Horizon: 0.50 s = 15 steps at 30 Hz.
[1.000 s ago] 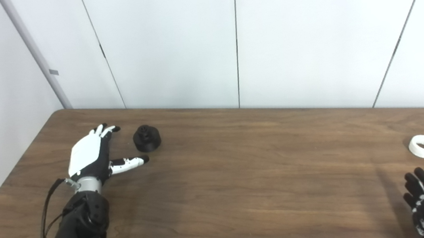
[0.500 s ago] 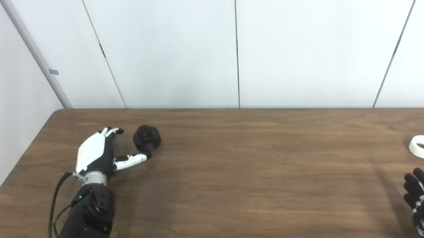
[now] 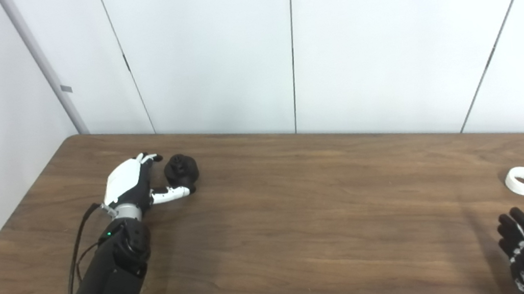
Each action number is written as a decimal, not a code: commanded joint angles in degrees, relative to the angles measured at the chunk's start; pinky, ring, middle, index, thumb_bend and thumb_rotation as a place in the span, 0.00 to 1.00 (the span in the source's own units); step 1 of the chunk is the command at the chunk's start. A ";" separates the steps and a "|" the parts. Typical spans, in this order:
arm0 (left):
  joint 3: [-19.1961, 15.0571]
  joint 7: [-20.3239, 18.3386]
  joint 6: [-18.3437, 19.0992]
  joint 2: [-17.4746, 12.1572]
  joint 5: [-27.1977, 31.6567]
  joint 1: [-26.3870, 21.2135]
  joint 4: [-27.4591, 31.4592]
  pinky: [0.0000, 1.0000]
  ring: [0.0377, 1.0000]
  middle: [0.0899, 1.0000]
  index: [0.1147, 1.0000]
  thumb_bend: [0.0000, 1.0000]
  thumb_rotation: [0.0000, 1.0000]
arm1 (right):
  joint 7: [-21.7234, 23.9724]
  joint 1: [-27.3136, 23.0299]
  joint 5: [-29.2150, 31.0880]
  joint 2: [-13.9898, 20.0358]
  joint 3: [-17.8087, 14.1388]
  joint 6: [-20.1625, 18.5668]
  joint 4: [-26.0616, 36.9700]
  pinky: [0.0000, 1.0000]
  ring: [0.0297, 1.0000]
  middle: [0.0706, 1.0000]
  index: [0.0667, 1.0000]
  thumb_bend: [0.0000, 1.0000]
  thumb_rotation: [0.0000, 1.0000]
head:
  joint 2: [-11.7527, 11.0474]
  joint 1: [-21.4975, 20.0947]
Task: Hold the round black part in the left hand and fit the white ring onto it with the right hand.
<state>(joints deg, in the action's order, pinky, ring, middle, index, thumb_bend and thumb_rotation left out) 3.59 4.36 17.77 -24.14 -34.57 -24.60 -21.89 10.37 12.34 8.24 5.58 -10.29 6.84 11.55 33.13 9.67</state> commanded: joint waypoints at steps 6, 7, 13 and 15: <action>-1.08 1.99 -1.20 -0.96 2.56 -3.66 -0.89 1.00 1.00 0.97 0.84 0.96 0.41 | 0.20 6.16 0.14 0.92 0.23 1.88 -2.32 1.00 0.97 0.96 0.96 0.65 0.98 | 0.02 -0.38; -1.10 2.11 -1.37 -0.91 2.81 -3.79 -1.23 1.00 1.00 0.96 0.84 0.96 0.41 | 0.17 6.20 0.08 0.93 0.21 1.88 -2.31 1.00 0.97 0.96 0.96 0.65 0.98 | 0.02 -0.38; -0.64 2.58 -1.31 -0.93 3.22 -3.93 -1.85 1.00 1.00 0.96 0.83 0.96 0.40 | 0.14 6.39 0.52 0.71 -0.01 2.35 -2.36 0.98 0.95 0.94 0.94 0.66 0.96 | 0.07 -0.66; -0.68 2.72 -1.36 -0.82 3.46 -3.95 -2.01 1.00 1.00 0.96 0.83 0.95 0.39 | 0.12 6.48 0.44 0.71 0.00 2.29 -2.32 0.97 0.95 0.94 0.94 0.66 0.95 | 0.29 -0.81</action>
<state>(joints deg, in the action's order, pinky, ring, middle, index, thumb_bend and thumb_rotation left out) 3.24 5.29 17.16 -23.91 -30.91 -25.42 -24.29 10.39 12.43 8.08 5.62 -10.40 7.40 11.51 33.40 8.79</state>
